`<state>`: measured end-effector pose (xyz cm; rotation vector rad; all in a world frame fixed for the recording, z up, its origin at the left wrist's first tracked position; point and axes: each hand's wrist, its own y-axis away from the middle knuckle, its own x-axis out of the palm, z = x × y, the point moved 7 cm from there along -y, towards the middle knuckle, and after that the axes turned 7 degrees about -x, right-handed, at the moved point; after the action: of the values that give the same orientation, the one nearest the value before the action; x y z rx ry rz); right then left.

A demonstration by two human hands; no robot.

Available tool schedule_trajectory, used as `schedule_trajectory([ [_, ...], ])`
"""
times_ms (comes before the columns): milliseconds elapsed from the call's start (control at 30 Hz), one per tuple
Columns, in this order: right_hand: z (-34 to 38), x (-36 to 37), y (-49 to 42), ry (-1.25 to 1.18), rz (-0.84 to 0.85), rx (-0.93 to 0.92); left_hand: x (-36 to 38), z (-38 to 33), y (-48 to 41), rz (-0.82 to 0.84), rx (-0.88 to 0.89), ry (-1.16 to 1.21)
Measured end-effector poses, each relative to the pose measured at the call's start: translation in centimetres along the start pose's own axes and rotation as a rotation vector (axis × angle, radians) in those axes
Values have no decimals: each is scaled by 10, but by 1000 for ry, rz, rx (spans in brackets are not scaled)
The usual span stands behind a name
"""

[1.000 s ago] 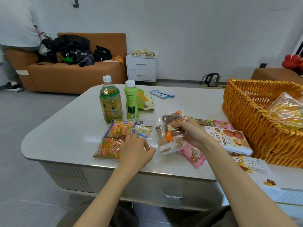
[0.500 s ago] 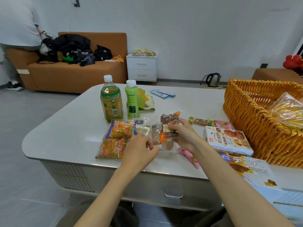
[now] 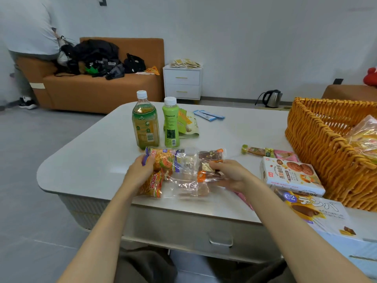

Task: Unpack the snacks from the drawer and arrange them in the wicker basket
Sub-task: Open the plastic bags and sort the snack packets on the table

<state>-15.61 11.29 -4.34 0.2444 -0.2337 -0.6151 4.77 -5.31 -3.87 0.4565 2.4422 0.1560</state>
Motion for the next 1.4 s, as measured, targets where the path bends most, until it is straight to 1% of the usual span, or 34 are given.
schedule_trajectory([
  [67,-5,10,0,-160,5,39,6,-3,-1,31,44,44],
  [100,-6,14,1,-196,5,54,7,-6,0,40,60,63],
  [167,-6,17,1,-177,4,66,9,-9,1,66,61,107],
  [233,-6,19,1,-160,44,78,10,-6,0,88,44,157],
  [367,-15,25,-3,-276,156,149,11,-1,-5,94,35,186],
  [467,-21,26,-5,-203,179,183,10,1,-7,110,42,189],
  [533,-17,16,-5,-105,99,132,8,3,-11,71,18,125],
  [600,-3,-2,-3,63,16,23,7,0,-14,-7,9,17],
  [667,6,-14,3,218,33,-24,10,-4,-15,-30,0,-62],
  [700,4,-17,7,241,66,9,13,-6,-16,-31,-3,-82],
  [800,-7,-16,14,194,175,153,18,-2,-23,-38,-13,-82],
  [900,-6,-6,14,68,215,154,20,-2,-21,-32,-14,-70],
  [1000,-5,-1,6,-61,144,114,20,-3,-19,9,-11,-12],
  [1067,-10,1,1,-135,66,121,19,1,-24,51,-20,49],
  [1167,-12,2,-5,-196,13,134,20,11,-35,76,-18,73],
  [1200,-10,-1,-7,-171,1,120,20,12,-36,80,-23,68],
  [1333,6,-16,-14,104,-90,-25,20,13,-43,91,-20,79],
  [1400,12,-21,-16,149,-159,-66,20,13,-47,88,-21,82],
])
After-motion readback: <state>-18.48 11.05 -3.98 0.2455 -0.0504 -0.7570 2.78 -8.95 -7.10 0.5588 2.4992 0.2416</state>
